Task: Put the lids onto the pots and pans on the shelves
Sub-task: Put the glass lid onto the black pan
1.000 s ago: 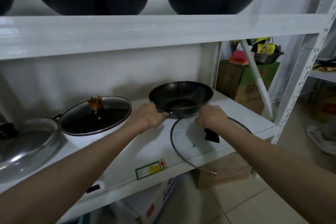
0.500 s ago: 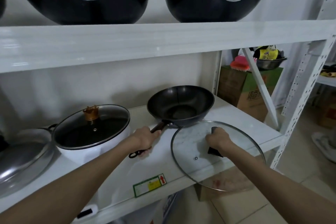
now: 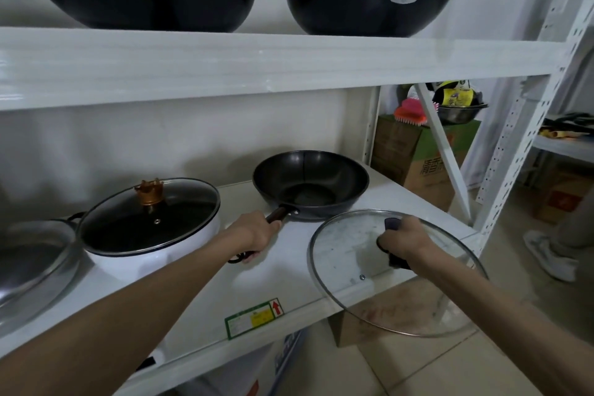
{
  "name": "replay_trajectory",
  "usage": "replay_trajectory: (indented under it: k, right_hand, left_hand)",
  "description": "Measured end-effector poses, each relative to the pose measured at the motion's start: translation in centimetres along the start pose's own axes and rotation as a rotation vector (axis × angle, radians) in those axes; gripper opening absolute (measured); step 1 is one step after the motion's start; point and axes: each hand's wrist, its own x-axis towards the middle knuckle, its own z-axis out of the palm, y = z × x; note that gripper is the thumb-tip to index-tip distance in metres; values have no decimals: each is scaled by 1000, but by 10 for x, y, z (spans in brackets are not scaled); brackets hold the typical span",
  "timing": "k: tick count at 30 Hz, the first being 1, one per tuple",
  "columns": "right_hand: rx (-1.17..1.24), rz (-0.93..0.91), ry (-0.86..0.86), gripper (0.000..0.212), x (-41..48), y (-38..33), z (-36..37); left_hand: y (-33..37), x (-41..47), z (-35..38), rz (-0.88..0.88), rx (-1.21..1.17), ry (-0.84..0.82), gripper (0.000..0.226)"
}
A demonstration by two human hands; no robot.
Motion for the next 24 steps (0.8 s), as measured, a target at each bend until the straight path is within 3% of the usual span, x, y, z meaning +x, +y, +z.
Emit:
replay_trajectory:
  k: [5, 14, 18, 22, 24]
  right_hand:
    - [79, -12, 3, 37, -22, -11, -51]
    - [152, 27, 27, 19, -41, -54, -108]
    - [122, -29, 97, 11, -27, -81, -97]
    - [139, -66, 76, 29, 6, -107, -59]
    - [164, -78, 75, 25, 27, -117, -39]
  left_hand:
    - [1, -2, 0, 1, -10, 11, 46]
    - [1, 2, 0, 20, -41, 15, 43]
    - [7, -2, 8, 6, -132, 24, 38]
    - [22, -16, 21, 17, -262, 4, 38]
    - [32, -22, 28, 17, -304, -5, 41]
